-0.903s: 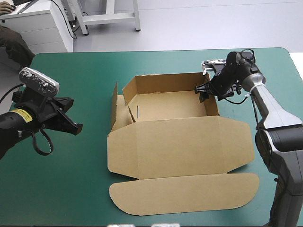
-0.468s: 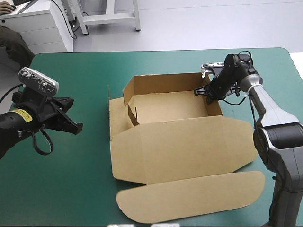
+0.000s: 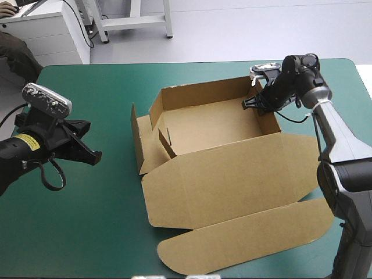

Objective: Fold the box

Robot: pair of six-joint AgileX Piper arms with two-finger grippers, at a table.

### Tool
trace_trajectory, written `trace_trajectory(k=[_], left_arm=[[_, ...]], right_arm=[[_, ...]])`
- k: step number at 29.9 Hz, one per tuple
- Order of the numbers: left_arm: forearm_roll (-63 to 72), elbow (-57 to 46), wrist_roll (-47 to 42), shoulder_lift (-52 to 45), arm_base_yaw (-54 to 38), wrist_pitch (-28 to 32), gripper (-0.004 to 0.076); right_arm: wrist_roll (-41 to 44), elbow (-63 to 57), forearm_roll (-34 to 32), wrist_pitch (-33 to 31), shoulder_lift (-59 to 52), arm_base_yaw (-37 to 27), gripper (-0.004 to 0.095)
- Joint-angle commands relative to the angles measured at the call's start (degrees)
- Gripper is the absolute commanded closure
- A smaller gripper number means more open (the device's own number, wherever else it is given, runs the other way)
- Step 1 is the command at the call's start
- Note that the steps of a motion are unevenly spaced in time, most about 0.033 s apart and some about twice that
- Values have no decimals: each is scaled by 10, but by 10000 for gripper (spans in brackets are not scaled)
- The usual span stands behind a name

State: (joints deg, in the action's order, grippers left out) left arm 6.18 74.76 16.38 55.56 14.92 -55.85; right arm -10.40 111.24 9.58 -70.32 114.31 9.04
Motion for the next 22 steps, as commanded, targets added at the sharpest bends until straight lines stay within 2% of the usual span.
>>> trace_trajectory(k=[1,16,22], left_arm=[[-3,15,-5,-6,-1,33,731],[-102,15,-86,-6,-1,24,731],[-114,-4,-86,-5,-1,29,730]], right_arm=[[-9,27,10,-16,-86,-12,928],[-51,26,34,-16,-311,-89,928],[-75,26,85,-16,-371,-131,929]])
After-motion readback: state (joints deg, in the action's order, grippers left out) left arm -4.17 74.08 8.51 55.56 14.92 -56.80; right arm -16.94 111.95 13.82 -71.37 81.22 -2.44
